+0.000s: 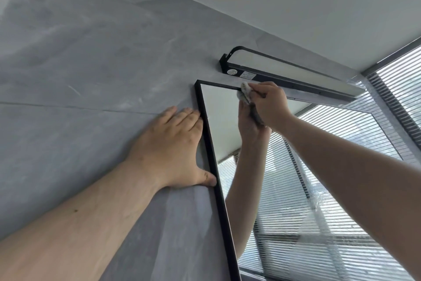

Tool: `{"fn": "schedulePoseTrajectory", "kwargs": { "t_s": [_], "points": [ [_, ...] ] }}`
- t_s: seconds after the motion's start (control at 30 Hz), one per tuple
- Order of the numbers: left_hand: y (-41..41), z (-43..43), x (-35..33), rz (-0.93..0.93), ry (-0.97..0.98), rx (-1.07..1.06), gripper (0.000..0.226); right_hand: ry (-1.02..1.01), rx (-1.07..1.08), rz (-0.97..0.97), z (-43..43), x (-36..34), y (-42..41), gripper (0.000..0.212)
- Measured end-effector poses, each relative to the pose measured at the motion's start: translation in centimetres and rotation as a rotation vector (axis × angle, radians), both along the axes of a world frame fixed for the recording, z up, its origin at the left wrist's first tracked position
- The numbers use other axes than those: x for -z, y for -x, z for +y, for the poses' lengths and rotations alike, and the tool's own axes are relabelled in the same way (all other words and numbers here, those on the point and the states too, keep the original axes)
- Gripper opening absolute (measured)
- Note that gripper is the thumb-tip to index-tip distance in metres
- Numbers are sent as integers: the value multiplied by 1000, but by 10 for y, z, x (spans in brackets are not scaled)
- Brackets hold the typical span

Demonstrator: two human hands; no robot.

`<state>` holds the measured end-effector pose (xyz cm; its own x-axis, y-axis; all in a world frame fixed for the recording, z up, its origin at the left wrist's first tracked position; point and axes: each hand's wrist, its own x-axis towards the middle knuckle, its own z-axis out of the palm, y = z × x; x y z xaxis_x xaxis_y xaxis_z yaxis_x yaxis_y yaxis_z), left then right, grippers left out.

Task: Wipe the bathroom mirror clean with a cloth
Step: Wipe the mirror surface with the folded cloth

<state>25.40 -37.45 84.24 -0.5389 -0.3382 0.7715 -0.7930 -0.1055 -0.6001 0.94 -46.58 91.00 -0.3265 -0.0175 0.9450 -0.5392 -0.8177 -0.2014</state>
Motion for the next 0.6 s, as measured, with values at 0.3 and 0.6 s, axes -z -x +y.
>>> {"fn": "schedulePoseTrajectory", "kwargs": {
  "t_s": [0.3, 0.6],
  "points": [
    [1, 1, 0, 12, -25, -22, 134, -15, -31, 218, 11, 79, 3, 24],
    [2, 3, 0, 12, -14, -18, 134, 78, -68, 367, 15, 231, 2, 23]
  ]
}}
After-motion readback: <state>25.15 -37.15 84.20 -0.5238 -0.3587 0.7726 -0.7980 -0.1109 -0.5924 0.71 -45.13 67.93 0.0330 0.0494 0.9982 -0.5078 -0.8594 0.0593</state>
